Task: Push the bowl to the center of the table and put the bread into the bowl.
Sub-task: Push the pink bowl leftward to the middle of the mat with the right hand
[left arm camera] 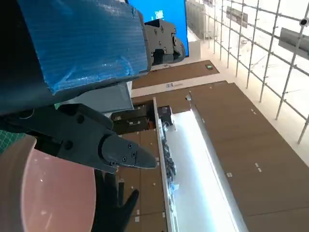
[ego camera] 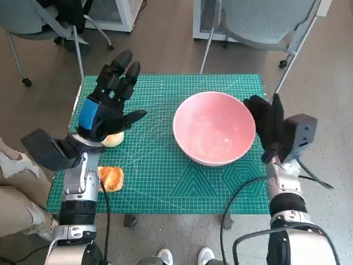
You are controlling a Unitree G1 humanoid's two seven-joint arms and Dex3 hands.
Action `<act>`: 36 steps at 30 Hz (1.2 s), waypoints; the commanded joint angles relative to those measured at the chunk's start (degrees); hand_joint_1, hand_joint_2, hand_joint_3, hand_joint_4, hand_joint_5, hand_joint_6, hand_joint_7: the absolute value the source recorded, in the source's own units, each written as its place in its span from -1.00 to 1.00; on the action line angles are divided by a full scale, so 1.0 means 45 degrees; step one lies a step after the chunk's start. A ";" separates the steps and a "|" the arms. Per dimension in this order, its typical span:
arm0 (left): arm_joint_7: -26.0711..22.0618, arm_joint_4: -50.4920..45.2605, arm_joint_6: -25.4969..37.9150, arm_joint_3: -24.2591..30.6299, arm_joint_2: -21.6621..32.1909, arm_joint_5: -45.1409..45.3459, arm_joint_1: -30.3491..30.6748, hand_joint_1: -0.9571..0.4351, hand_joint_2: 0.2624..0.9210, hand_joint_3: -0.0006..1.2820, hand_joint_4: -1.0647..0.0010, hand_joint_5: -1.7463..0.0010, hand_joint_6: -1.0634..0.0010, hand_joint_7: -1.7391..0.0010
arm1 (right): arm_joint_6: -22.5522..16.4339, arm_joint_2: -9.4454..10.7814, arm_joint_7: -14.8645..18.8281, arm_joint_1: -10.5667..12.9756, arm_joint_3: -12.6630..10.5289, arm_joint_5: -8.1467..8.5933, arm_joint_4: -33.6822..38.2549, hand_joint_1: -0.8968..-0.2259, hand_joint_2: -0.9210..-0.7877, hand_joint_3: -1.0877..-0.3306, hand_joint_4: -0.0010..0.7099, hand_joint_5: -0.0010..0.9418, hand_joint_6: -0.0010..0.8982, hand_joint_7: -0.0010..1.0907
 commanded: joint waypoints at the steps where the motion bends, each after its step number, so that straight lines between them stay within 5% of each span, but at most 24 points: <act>1: 0.0060 -0.0297 0.0093 0.0044 0.0098 -0.0019 0.0164 -0.22 1.00 -0.83 0.91 1.00 0.91 0.62 | 0.0077 0.0321 -0.0019 -0.0021 0.0085 -0.0159 0.0072 -0.22 -1.00 -0.44 -0.72 -0.97 -0.67 -0.94; 7: 0.0129 -0.0378 0.0118 0.0033 0.0083 0.0000 0.0208 -0.23 1.00 -0.83 0.91 1.00 0.91 0.61 | 0.0042 0.0541 0.0048 -0.0060 0.0072 -0.0200 0.0085 -0.21 -1.00 -0.45 -0.72 -0.97 -0.67 -0.94; 17: 0.0163 -0.0547 0.0189 0.0038 0.0064 -0.0048 0.0318 -0.25 1.00 -0.83 0.91 1.00 0.90 0.61 | -0.0025 0.0843 0.0170 -0.0109 0.0152 -0.0265 0.0101 -0.49 -1.00 -0.34 -0.72 -0.99 -0.67 -0.94; 36: 0.0138 -0.0560 0.0172 0.0056 0.0086 -0.0045 0.0378 -0.25 1.00 -0.83 0.91 1.00 0.92 0.60 | -0.0108 0.1420 0.0432 -0.0264 0.0128 -0.0174 0.0036 -0.26 -1.00 -0.35 -0.75 -1.00 -0.71 -0.95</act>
